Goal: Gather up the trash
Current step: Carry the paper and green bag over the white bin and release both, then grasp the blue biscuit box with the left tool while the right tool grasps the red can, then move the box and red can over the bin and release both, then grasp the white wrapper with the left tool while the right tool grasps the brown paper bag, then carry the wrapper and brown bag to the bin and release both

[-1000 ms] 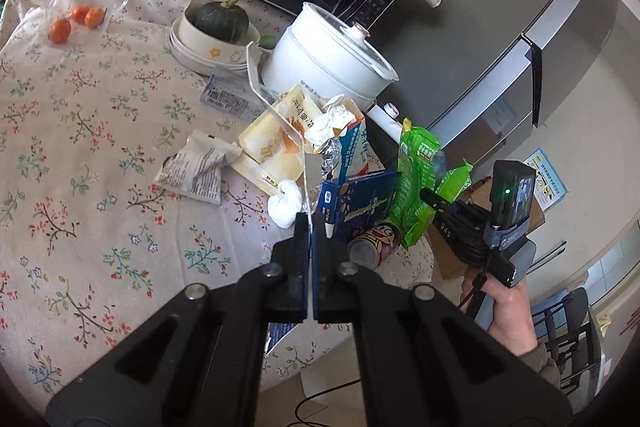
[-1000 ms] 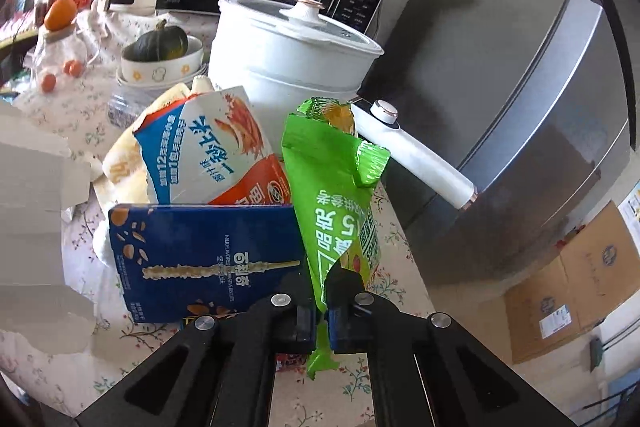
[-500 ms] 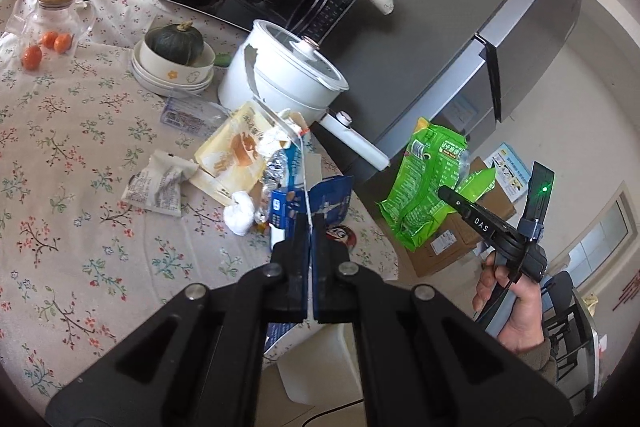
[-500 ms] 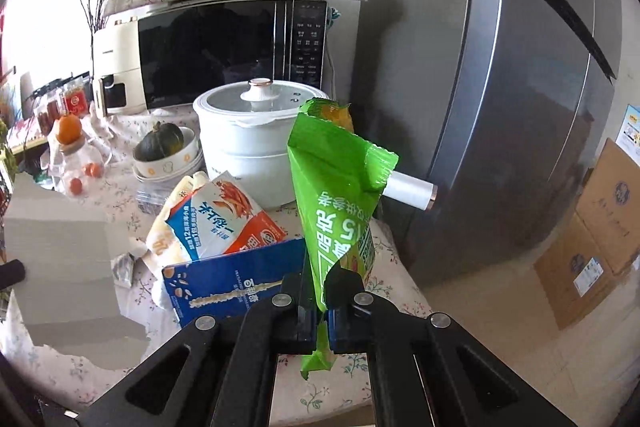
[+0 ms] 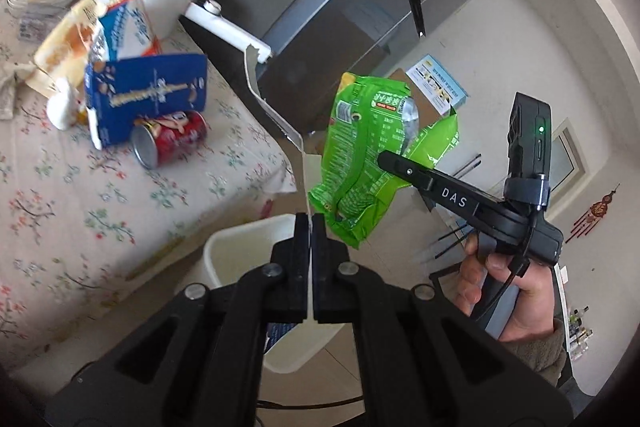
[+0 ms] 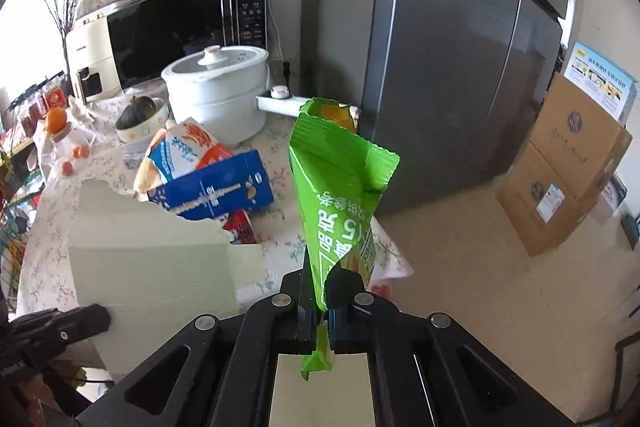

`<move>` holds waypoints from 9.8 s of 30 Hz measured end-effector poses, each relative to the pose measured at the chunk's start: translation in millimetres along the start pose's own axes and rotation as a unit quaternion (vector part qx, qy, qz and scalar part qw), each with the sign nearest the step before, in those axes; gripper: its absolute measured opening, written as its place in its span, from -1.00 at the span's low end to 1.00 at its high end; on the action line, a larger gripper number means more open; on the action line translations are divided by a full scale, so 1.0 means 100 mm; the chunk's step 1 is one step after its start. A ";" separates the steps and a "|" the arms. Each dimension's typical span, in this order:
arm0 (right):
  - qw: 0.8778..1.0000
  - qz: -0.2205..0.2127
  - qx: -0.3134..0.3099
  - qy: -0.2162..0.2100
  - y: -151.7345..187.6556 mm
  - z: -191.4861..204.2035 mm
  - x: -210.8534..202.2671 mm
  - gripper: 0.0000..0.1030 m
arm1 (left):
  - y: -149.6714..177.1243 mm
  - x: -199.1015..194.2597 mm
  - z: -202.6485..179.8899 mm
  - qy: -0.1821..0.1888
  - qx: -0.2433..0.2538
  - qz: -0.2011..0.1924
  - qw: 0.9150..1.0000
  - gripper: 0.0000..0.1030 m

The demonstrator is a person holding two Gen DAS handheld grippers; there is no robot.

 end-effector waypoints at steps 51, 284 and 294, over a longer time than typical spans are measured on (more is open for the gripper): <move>0.902 0.213 0.317 -0.202 0.23 0.15 1.39 0.57 | -1.10 0.30 1.59 -0.232 0.098 0.164 0.954 0.47; 0.965 0.177 -0.113 0.156 0.74 -0.64 0.60 -0.56 | 0.28 1.49 0.02 -0.001 0.113 0.268 0.957 0.35; 0.982 0.123 -0.060 0.130 0.46 -0.54 0.55 0.09 | 0.01 1.25 0.17 -0.017 0.085 0.235 0.968 0.36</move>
Point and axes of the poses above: each gripper's, at about its wrist camera, not at the fingertips, and x roughly the way its jaws point, z to its left, y to its underside, the point moved 1 cm from there along x, roughly the way its jaws point, and after that the axes turned 14 degrees about x, right-handed, at the moved point
